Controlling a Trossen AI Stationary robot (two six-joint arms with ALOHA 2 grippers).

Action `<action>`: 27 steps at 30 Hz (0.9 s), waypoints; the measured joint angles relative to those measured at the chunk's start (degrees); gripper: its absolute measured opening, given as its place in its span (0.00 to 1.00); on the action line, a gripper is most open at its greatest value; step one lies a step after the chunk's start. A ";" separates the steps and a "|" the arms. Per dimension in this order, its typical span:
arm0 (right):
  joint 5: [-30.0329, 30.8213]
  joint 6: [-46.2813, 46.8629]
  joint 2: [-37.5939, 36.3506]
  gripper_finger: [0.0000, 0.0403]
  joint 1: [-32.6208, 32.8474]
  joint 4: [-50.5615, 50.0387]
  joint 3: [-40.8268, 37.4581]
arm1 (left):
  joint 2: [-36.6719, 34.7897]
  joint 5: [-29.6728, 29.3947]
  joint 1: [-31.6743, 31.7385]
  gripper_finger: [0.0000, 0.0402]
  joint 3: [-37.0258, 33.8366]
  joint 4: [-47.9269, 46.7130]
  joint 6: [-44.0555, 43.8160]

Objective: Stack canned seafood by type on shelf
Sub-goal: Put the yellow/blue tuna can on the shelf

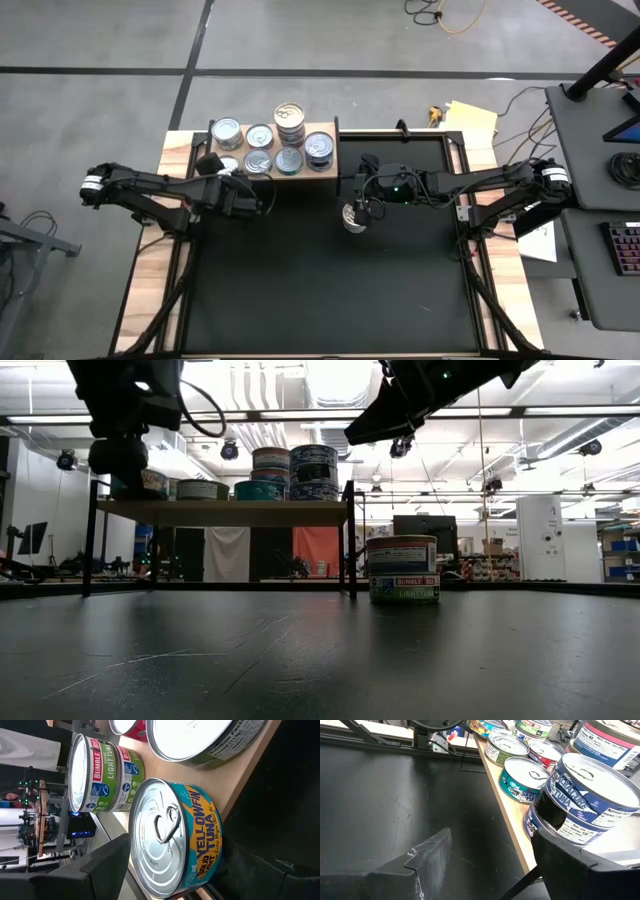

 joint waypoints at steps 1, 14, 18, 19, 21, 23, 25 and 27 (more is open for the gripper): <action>0.00 0.01 0.00 0.66 0.00 -0.01 0.00 | 0.00 0.02 0.19 0.72 0.00 0.00 0.00; 0.00 0.02 0.00 0.71 0.00 0.01 0.00 | -0.13 1.05 0.37 0.72 1.54 0.92 0.24; -0.02 0.02 0.00 0.71 0.00 -0.02 0.00 | -0.13 1.07 0.37 0.72 3.37 0.87 0.39; -0.02 0.02 0.00 0.71 0.00 0.00 0.00 | -0.13 1.06 0.37 0.72 3.82 0.92 0.82; 0.00 0.02 0.00 0.71 0.00 -0.11 0.00 | -0.13 1.07 0.37 0.72 4.82 0.84 2.04; -0.01 0.02 0.00 0.70 0.00 -0.42 0.00 | -0.13 1.08 0.37 0.72 6.23 0.67 3.63; -0.01 0.02 0.00 0.69 -0.01 -0.78 0.00 | -0.13 1.07 0.37 0.72 8.33 0.36 5.01; -0.02 0.01 0.00 0.69 -0.02 -0.99 0.00 | -0.19 1.09 0.37 0.72 10.77 0.11 7.08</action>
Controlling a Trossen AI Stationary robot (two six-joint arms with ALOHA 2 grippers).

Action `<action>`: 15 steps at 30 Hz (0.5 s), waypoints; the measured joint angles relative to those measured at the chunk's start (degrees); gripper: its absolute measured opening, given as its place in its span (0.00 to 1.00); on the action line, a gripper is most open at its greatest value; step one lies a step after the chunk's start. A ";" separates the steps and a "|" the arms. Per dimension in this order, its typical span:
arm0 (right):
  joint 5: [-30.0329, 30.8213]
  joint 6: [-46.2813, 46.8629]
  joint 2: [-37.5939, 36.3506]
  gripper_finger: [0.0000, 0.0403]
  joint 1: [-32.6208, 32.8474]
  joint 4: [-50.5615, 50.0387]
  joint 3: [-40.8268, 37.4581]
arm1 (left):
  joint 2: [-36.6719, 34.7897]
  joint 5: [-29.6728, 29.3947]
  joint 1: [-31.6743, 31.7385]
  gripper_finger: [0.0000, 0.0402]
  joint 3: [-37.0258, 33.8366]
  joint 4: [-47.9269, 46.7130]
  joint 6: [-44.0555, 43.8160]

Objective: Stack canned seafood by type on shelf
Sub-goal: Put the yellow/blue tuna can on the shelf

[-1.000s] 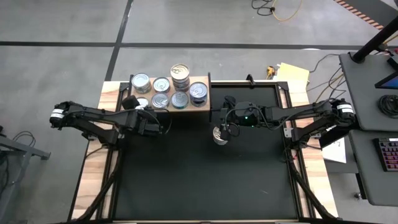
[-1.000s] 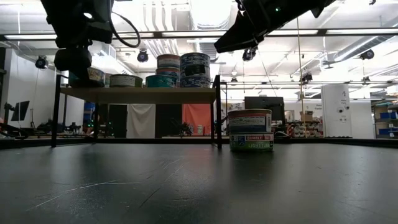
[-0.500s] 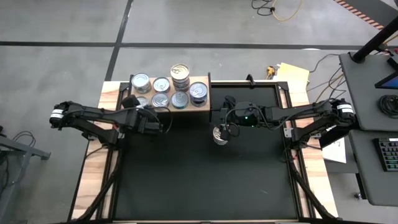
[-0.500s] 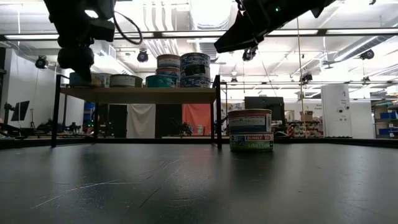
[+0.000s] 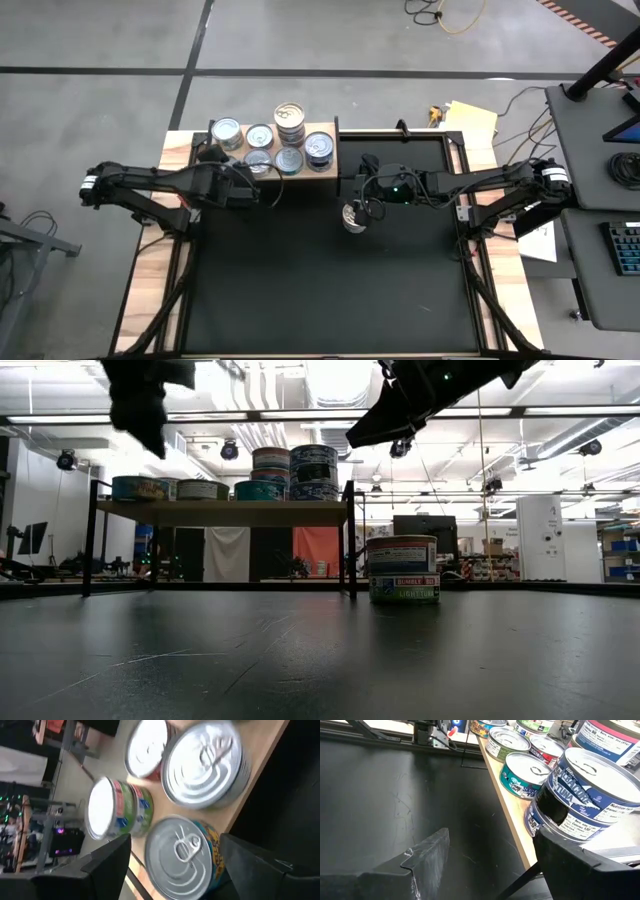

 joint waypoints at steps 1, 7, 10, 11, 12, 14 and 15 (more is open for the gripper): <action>0.00 0.01 0.00 0.68 0.02 -0.16 0.00 | -0.07 0.00 0.00 0.71 1.40 -0.06 1.27; 0.00 0.42 0.00 0.69 0.00 -0.46 0.00 | -2.40 5.97 0.00 0.54 8.84 -0.44 7.72; 0.00 0.72 0.00 0.70 0.00 -0.60 0.00 | -4.45 10.76 0.08 0.36 10.13 -0.45 8.66; 0.00 0.73 0.00 0.71 0.02 -0.63 0.00 | -5.28 11.94 0.24 0.28 10.17 -0.54 8.83; 0.00 0.75 0.00 0.71 0.02 -0.67 0.00 | -6.17 12.96 0.36 0.20 10.14 -0.57 8.88; -0.02 0.96 0.00 0.72 0.04 -0.67 0.00 | -8.06 14.44 0.52 0.06 9.58 -0.54 8.80; -0.02 0.97 0.00 0.72 0.04 -0.67 0.00 | -8.92 14.75 0.70 0.04 9.19 -0.52 8.69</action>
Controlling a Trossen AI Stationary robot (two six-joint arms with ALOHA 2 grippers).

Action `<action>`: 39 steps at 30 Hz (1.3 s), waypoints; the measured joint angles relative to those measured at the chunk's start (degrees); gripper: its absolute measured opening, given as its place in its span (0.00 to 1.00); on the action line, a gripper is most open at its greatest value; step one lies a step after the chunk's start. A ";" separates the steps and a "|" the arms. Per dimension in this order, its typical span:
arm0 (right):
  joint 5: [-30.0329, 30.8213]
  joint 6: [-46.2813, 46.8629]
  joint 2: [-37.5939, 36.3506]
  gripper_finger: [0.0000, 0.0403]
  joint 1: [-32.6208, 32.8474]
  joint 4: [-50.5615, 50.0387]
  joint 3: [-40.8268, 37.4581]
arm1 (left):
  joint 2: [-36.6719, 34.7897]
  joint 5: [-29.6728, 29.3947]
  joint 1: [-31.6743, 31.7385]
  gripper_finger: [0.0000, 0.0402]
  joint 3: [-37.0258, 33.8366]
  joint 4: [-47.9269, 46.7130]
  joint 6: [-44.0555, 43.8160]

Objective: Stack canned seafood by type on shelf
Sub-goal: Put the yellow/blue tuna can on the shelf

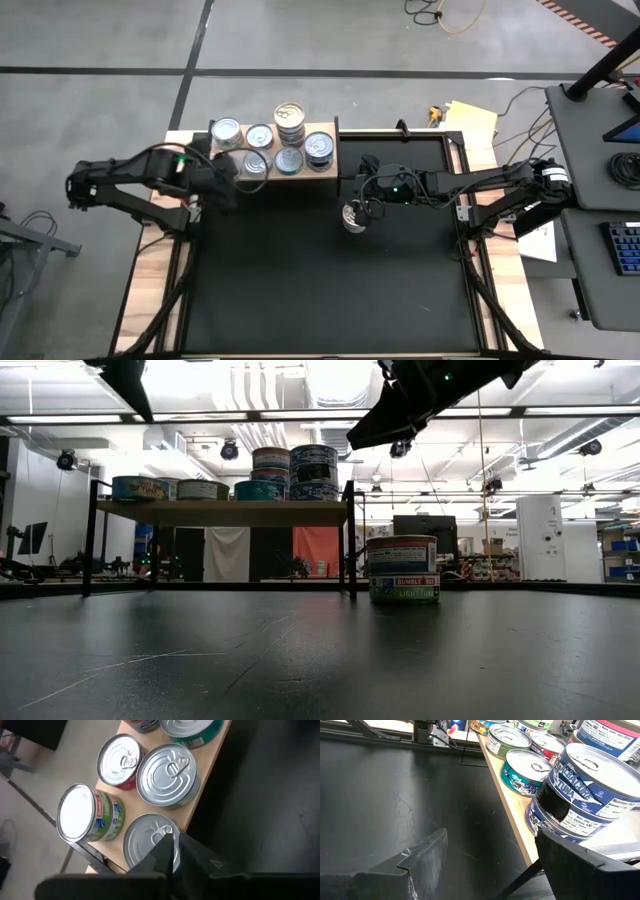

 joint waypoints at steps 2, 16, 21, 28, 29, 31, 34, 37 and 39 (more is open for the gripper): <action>-0.02 0.08 0.00 0.72 0.00 0.00 0.00 | -1.57 0.27 0.31 0.02 -0.99 0.71 -0.02; -0.14 0.98 0.00 0.68 0.00 0.00 0.00 | -3.22 4.89 13.86 0.00 -7.19 6.61 0.44; -0.17 0.98 0.00 0.70 0.00 0.00 0.00 | -1.43 7.50 19.77 0.00 -7.30 6.74 4.54; -0.17 1.01 0.00 0.72 0.00 -0.04 0.00 | 1.14 12.00 22.41 0.00 -9.47 7.11 9.88; -0.17 1.01 0.00 0.72 0.00 -0.04 0.00 | 1.40 12.16 22.41 0.00 -9.95 7.17 10.09; -0.17 1.01 0.00 0.72 0.00 -0.04 0.00 | 1.67 12.31 22.41 0.00 -10.84 7.14 10.26; -0.17 1.00 0.00 0.71 0.00 -0.04 0.00 | 1.70 12.29 22.45 0.00 -11.74 7.18 11.18; -0.16 0.99 0.00 0.69 0.00 -0.04 0.00 | 1.71 12.26 22.45 0.00 -12.00 7.35 11.51; -0.15 1.01 0.00 0.69 0.00 -0.04 0.00 | 1.70 12.10 22.45 0.00 -12.02 7.51 12.08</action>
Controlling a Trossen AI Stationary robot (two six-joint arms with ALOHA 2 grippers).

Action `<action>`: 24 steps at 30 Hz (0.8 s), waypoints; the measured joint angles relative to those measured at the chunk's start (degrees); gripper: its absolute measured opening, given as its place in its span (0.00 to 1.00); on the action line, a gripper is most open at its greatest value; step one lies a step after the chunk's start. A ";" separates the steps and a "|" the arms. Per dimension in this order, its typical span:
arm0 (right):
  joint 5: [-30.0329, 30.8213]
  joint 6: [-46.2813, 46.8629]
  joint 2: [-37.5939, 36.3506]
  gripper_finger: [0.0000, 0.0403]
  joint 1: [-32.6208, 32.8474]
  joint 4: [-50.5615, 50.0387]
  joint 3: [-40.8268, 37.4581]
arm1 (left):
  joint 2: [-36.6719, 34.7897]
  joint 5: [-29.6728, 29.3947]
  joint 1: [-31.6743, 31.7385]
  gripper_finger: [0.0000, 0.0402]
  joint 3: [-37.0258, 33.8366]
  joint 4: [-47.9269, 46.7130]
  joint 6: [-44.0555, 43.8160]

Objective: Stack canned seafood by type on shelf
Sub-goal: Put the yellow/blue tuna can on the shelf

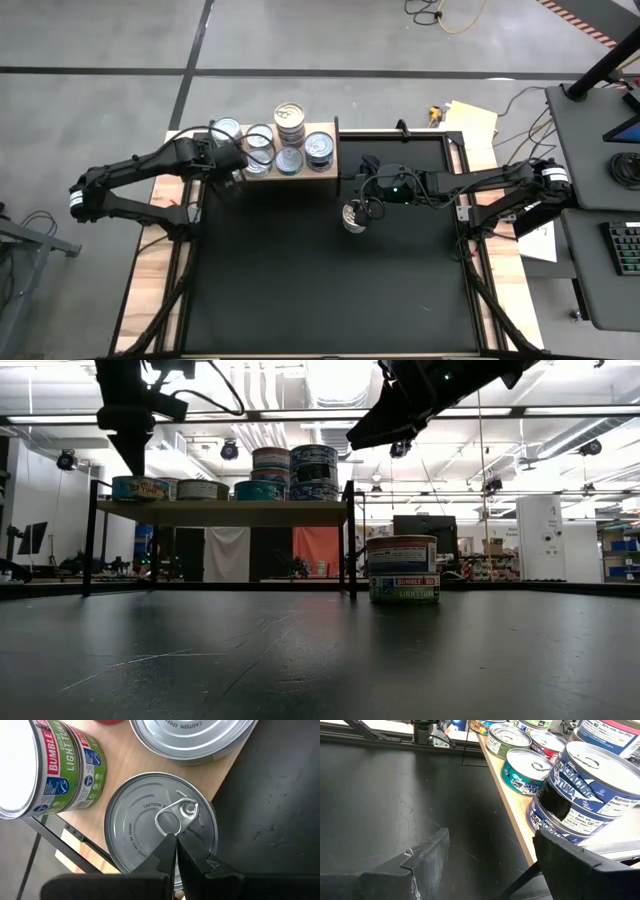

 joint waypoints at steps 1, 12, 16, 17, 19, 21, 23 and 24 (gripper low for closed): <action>-0.01 0.00 0.00 0.68 0.00 0.00 0.00 | 0.02 -0.06 0.00 0.00 -0.02 -0.02 0.51; 0.00 1.01 0.00 0.71 0.11 0.00 0.00 | 1.18 -0.50 0.00 0.00 0.00 0.02 2.91; 0.00 1.01 0.00 0.73 0.11 0.00 0.00 | 1.50 -1.71 -0.01 0.00 0.00 0.06 3.91; 0.00 1.00 0.00 0.73 0.11 0.00 0.00 | 1.53 -2.57 0.00 0.00 0.00 0.04 3.91; 0.00 1.00 0.00 0.72 0.11 0.00 0.00 | 1.59 -3.78 0.04 0.00 0.00 0.08 3.96; 0.00 1.01 0.00 0.71 0.11 0.00 0.00 | 1.57 -4.12 0.09 0.00 0.00 0.04 3.97; 0.00 1.01 0.00 0.70 0.11 0.00 0.00 | 1.57 -4.71 0.09 0.00 0.00 0.13 3.98; 0.00 1.01 0.00 0.70 0.11 0.00 0.00 | 1.57 -4.89 0.09 0.00 0.00 0.18 3.98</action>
